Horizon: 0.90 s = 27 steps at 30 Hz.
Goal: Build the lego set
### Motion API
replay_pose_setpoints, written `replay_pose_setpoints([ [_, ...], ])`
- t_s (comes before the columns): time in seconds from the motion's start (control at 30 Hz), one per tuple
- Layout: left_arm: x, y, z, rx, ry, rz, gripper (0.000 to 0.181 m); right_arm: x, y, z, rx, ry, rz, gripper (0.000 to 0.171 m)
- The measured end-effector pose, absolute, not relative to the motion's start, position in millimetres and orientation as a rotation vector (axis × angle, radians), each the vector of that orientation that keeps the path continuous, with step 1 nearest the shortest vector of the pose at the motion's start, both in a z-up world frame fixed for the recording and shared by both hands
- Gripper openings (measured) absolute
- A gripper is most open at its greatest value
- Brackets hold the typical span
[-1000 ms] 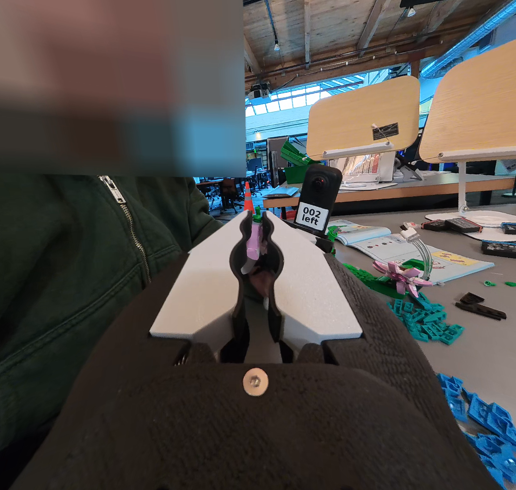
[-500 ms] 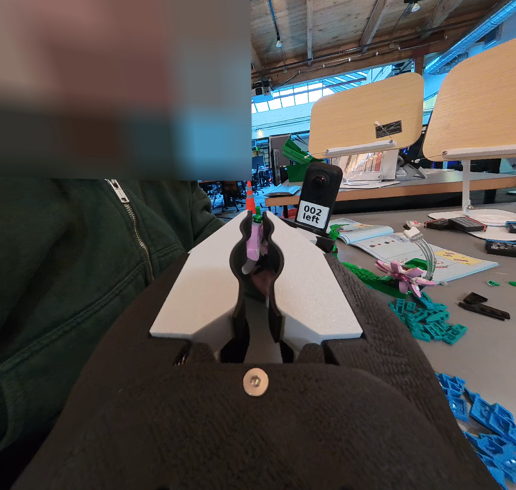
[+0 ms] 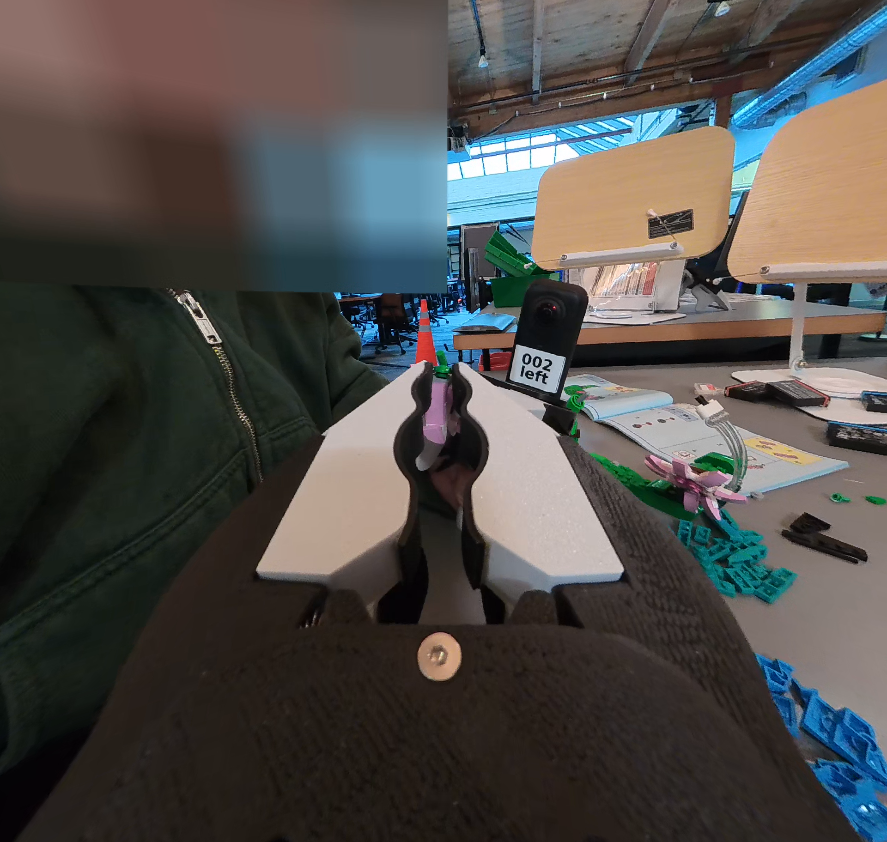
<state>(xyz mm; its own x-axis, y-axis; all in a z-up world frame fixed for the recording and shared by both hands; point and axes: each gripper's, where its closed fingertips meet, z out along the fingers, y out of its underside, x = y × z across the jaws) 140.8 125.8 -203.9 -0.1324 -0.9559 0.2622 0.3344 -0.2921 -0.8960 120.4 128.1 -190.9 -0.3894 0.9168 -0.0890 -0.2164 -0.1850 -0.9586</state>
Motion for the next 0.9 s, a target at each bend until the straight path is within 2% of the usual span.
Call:
replay_pose_setpoints([
  [0.03,141,126,-204,-1.090,0.846,-1.628,0.019,120,128,-191,-0.910,-1.212,1.704,0.006],
  [0.7,139,132,-205,-1.112,0.822,-1.572,0.018,126,136,-186,-0.942,-1.172,1.656,0.018],
  [0.9,139,142,-212,-1.178,0.799,-1.510,0.018,126,147,-190,-1.109,-1.203,1.494,0.013],
])
